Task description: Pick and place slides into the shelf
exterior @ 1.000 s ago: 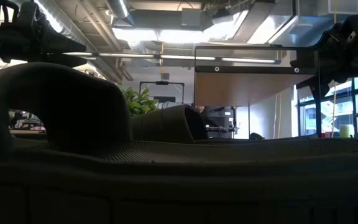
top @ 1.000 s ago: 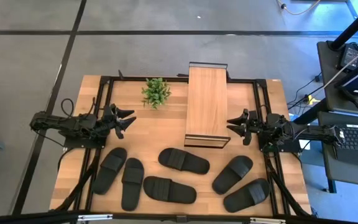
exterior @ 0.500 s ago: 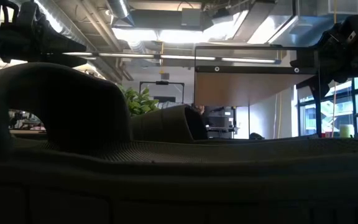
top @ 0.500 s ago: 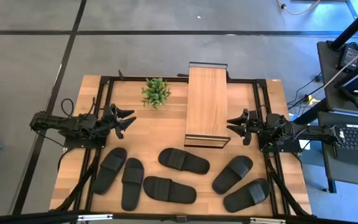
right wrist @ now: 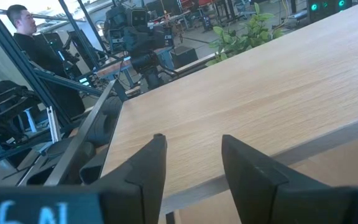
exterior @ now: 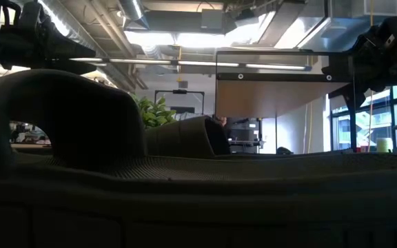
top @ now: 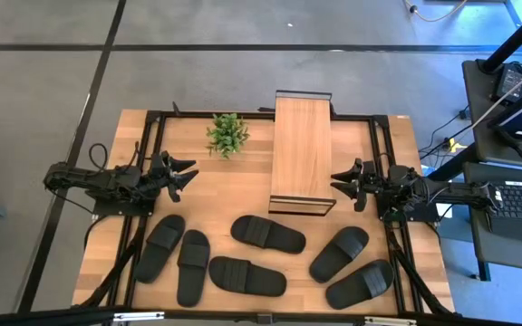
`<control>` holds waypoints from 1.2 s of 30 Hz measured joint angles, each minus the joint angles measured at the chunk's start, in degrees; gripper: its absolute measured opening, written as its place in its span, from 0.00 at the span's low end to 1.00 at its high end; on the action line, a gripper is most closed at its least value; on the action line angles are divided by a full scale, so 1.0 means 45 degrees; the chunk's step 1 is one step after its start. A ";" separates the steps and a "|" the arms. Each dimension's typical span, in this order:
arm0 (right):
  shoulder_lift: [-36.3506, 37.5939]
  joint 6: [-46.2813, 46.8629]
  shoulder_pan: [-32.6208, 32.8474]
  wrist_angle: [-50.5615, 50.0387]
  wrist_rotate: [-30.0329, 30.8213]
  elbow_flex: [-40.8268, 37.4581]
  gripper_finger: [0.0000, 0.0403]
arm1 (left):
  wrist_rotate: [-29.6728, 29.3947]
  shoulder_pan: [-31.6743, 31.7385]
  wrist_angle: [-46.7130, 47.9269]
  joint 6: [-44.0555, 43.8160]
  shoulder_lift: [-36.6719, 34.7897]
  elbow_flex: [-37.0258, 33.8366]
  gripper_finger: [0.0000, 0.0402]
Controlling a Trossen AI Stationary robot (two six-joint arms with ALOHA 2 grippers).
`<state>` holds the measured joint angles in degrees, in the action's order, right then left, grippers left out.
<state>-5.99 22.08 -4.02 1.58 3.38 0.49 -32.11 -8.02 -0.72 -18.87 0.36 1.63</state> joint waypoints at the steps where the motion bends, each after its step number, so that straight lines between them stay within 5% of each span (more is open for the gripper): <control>1: -0.0035 -0.0003 0.0065 0.0008 0.0005 0.0001 0.39 | 0.0000 0.0001 -0.0002 0.0000 0.0000 -0.0002 0.48; 24: -0.0050 -0.0020 0.0211 0.0006 -0.0002 0.0004 0.39 | 0.0004 0.0001 -0.0001 0.0000 0.0000 -0.0002 0.48; 30: -0.0051 -0.0938 0.0192 0.0209 0.1121 0.0000 0.39 | 0.0003 -0.0003 -0.0004 0.0000 0.0000 0.0000 0.48; 36: -0.0050 0.1939 0.0192 0.0986 0.1161 0.0000 0.39 | 0.0004 0.0000 -0.0002 0.0000 0.0000 0.0000 0.48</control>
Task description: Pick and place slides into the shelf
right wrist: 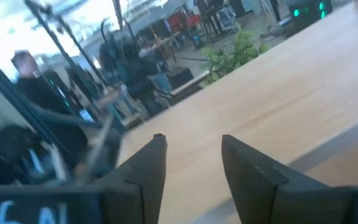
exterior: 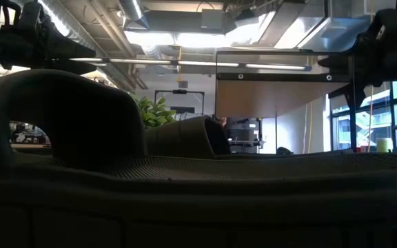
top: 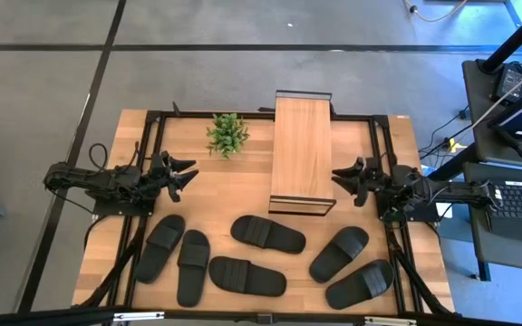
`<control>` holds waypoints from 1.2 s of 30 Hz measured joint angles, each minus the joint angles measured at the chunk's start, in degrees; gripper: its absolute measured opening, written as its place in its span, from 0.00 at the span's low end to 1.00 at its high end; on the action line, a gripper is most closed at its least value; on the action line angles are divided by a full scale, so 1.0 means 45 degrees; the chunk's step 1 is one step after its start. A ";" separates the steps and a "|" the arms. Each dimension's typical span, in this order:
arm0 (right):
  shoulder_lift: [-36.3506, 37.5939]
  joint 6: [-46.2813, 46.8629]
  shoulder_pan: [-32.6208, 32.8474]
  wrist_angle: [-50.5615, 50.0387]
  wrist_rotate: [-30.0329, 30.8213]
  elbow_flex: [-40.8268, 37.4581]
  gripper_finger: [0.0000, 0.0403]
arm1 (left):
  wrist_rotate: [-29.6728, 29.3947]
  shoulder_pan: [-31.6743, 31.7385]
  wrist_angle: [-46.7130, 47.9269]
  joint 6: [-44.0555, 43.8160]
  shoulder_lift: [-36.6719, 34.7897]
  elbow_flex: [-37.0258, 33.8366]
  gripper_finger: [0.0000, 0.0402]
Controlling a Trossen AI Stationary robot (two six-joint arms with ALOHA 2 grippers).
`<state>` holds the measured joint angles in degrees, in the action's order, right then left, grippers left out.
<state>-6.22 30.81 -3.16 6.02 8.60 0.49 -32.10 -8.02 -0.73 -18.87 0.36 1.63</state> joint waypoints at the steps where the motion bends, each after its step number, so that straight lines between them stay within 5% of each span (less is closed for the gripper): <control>1: 0.0000 0.0358 0.0000 0.0074 -0.0014 0.0000 0.39 | -0.0002 0.0000 0.0001 0.0000 0.0000 -0.0001 0.48; 9: -0.0005 0.1490 0.0000 0.0589 -0.0027 0.0000 0.39 | -0.0002 0.0001 0.0003 0.0000 0.0000 -0.0005 0.48; 23: -0.0005 0.0029 0.0000 0.2343 0.0083 0.0000 0.40 | -0.0005 0.0001 -0.0001 0.0000 0.0000 0.0000 0.48; 36: 0.0000 0.0547 -0.0006 0.3904 0.0034 0.0005 0.72 | -0.0005 0.0001 0.0004 0.0005 0.0000 0.0000 0.48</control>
<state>-6.22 33.27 -3.19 23.59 8.76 0.51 -32.12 -8.01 -0.71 -18.85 0.36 1.63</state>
